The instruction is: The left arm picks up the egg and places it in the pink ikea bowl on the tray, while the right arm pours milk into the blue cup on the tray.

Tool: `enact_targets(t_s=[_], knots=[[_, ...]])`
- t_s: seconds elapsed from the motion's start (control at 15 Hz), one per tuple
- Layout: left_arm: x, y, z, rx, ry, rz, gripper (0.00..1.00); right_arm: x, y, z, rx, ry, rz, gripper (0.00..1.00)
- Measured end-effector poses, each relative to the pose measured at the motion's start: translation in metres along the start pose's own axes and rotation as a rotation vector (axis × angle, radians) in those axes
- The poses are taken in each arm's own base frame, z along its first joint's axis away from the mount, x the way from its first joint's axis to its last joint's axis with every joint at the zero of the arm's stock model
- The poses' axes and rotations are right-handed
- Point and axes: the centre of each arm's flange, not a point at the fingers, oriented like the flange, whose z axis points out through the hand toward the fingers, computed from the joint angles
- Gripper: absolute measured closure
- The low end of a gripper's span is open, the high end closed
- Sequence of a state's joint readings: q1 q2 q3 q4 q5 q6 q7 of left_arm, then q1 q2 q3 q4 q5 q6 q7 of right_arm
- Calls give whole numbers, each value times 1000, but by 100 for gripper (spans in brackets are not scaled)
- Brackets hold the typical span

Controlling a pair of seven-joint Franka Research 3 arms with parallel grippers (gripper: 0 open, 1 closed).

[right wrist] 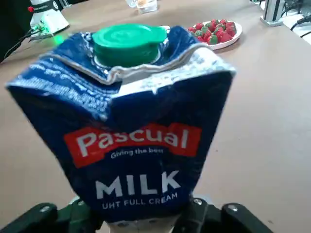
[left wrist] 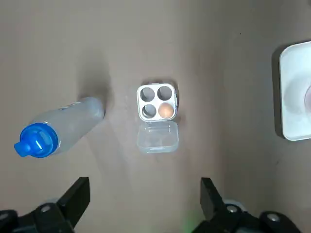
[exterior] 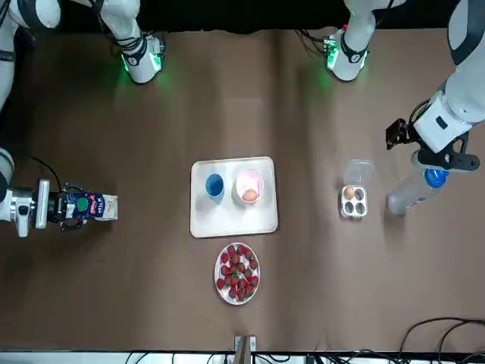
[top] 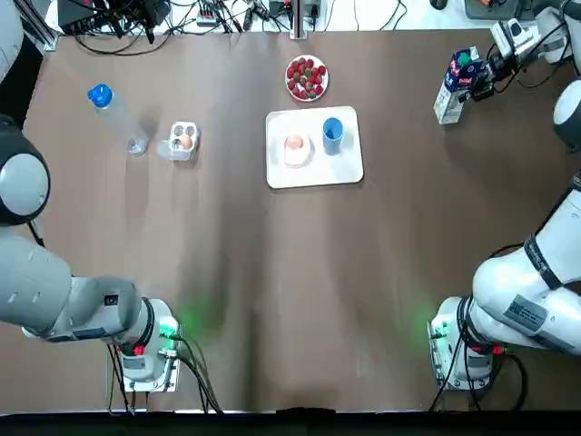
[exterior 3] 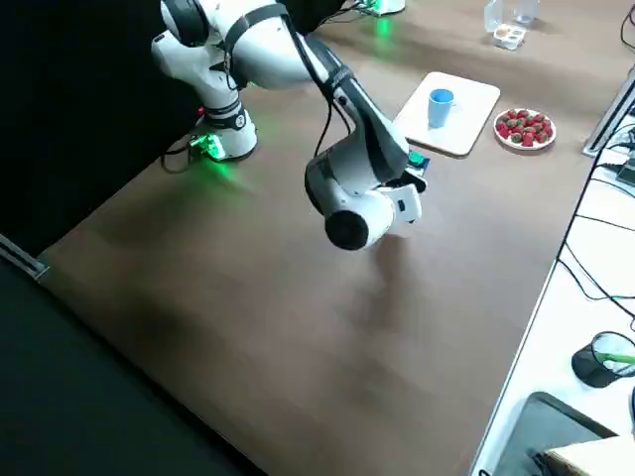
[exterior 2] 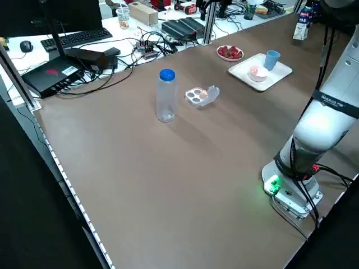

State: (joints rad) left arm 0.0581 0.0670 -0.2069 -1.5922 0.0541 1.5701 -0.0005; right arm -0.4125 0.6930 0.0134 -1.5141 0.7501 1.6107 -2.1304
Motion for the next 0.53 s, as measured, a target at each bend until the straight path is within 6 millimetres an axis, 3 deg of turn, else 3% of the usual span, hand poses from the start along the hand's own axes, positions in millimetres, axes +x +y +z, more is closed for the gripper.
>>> enact_targets(t_s=[0.53], knots=[[0,5,-4,-16,10,-64,0,-59,-3,13,-23,40,8,40]])
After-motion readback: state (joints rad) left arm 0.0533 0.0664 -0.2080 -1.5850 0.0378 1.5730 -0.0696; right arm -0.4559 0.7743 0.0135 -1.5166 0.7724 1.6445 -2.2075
